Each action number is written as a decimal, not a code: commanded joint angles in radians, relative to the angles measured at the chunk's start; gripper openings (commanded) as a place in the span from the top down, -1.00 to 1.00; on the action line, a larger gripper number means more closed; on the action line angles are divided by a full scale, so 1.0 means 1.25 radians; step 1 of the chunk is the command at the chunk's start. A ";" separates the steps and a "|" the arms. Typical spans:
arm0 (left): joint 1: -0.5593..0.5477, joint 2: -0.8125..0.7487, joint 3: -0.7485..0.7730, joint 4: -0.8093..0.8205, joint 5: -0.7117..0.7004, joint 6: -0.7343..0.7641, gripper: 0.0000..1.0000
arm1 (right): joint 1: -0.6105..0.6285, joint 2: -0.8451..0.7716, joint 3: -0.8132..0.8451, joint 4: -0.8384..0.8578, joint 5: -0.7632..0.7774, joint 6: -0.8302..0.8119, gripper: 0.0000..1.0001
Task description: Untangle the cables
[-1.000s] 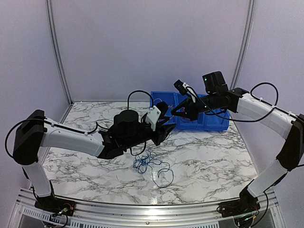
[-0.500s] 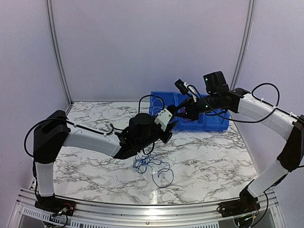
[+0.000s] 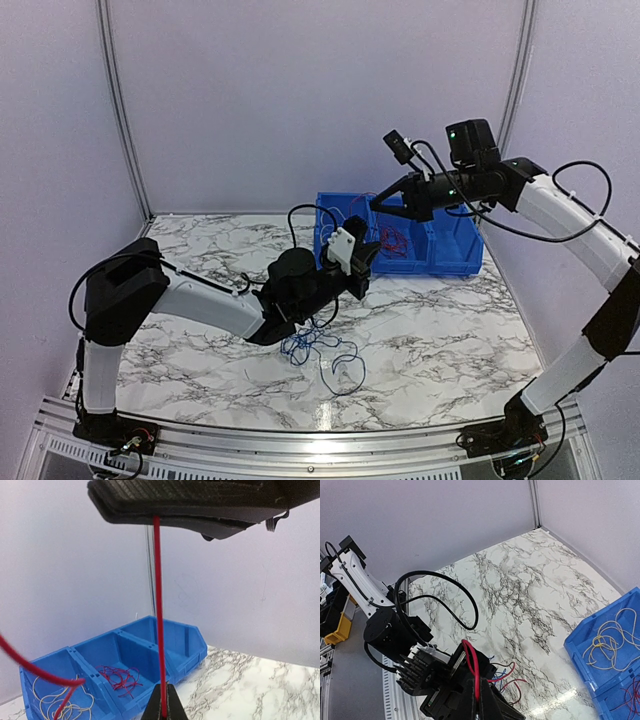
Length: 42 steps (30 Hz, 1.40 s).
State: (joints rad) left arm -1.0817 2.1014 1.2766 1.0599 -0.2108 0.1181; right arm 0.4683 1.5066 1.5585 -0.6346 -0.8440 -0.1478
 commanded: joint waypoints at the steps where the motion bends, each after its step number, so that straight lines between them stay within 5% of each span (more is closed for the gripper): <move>1: -0.008 0.076 -0.039 -0.077 0.004 -0.033 0.91 | -0.016 -0.017 0.123 0.064 -0.072 0.027 1.00; 15: -0.012 0.071 -0.092 -0.070 -0.006 -0.058 0.85 | -0.077 0.000 0.152 0.094 -0.107 0.055 1.00; 22: -0.013 0.053 -0.124 -0.069 -0.018 -0.061 0.32 | -0.190 0.040 0.186 0.162 -0.094 0.074 1.00; 42: -0.115 -0.204 -0.312 -0.054 -0.059 -0.085 0.26 | -0.267 0.280 0.154 0.288 0.053 -0.018 1.00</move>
State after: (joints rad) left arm -1.2034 1.9076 0.9234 0.9752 -0.2512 0.0216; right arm 0.1585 1.8194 1.7363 -0.3466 -0.8017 -0.1669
